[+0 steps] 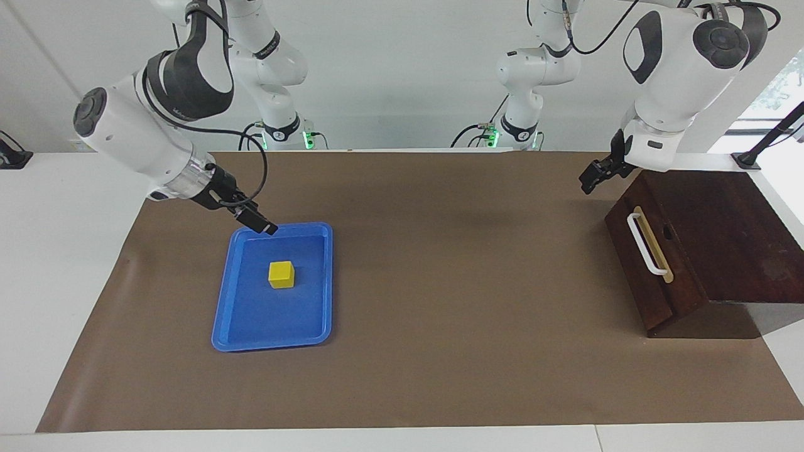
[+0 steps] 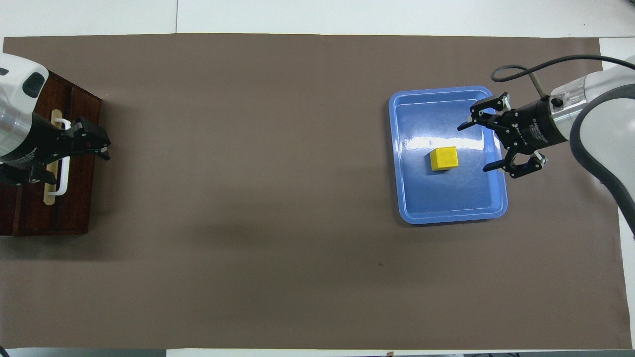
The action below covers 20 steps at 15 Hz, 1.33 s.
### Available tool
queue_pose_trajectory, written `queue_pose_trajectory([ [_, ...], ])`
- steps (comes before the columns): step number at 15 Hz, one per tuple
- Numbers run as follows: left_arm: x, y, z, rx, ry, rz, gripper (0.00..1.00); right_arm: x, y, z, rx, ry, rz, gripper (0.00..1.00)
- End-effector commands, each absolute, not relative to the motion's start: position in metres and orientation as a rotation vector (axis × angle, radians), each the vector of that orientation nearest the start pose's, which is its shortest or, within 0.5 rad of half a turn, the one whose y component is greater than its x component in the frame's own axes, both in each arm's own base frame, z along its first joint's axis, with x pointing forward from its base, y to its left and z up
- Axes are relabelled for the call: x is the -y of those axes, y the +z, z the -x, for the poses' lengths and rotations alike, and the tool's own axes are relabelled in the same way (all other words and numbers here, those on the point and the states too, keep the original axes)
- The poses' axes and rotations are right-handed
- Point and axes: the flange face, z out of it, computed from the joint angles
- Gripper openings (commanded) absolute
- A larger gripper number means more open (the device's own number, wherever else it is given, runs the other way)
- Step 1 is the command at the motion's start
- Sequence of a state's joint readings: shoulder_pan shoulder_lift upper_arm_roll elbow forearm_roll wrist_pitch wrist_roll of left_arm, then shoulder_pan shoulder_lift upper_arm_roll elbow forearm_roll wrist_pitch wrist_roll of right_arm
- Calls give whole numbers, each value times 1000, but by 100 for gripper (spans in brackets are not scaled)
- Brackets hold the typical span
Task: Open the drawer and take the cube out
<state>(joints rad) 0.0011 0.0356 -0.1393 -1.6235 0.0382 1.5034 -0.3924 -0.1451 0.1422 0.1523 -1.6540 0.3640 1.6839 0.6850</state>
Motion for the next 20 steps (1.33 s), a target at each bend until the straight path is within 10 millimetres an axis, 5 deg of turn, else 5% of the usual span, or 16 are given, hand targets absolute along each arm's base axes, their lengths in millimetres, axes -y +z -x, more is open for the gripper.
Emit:
queue_pose_trajectory([
  [1,82,581,-528,280,239,3052,100,-29,555,-583,-652,188,2804,100],
  [4,86,587,-520,136,236,3075,100,-23,595,-561,-90,21,3056,100],
  [9,81,595,-515,132,246,3124,100,-31,628,-544,292,-76,3144,100],
  [14,72,595,-521,70,223,3136,100,-40,615,-529,278,94,3148,100],
  [20,66,605,-522,93,198,3143,100,-19,611,-533,150,93,3118,100],
])
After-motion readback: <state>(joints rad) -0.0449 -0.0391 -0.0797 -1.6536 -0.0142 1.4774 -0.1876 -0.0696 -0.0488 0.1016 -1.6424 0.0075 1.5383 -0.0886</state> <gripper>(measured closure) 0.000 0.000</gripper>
